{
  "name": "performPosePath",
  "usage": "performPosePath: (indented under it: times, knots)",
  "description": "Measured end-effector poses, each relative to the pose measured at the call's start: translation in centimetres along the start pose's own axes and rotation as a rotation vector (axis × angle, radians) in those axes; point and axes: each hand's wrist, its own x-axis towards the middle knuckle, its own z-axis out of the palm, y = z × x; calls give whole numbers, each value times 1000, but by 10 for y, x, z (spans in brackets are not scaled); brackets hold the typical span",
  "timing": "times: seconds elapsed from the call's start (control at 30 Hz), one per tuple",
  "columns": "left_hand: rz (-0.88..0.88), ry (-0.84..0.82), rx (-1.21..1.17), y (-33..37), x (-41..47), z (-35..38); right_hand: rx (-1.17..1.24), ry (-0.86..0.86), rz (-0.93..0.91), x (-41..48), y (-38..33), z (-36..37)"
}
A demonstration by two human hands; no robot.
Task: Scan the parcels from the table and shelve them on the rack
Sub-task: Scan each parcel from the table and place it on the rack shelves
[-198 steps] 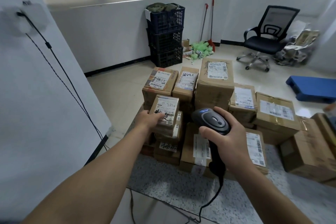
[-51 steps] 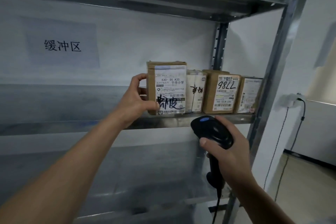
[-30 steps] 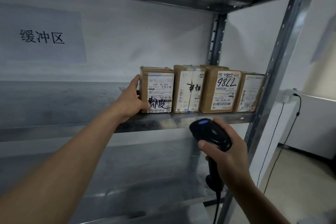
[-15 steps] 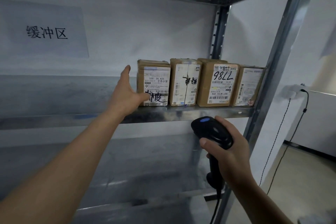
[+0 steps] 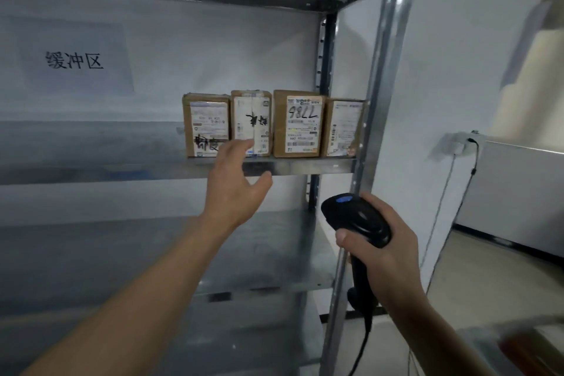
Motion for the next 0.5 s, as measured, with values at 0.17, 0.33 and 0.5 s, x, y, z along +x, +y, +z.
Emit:
performPosePath:
  times: [0.17, 0.33, 0.5]
  knots:
    - [94, -166, 43, 65, -40, 63, -81, 64, -7, -26, 0, -88]
    - [187, -338, 70, 125, -73, 139, -133, 204, 45, -55, 4, -177]
    - [273, -465, 28, 184, -102, 213, -185, 346, 50, -83, 4, -257]
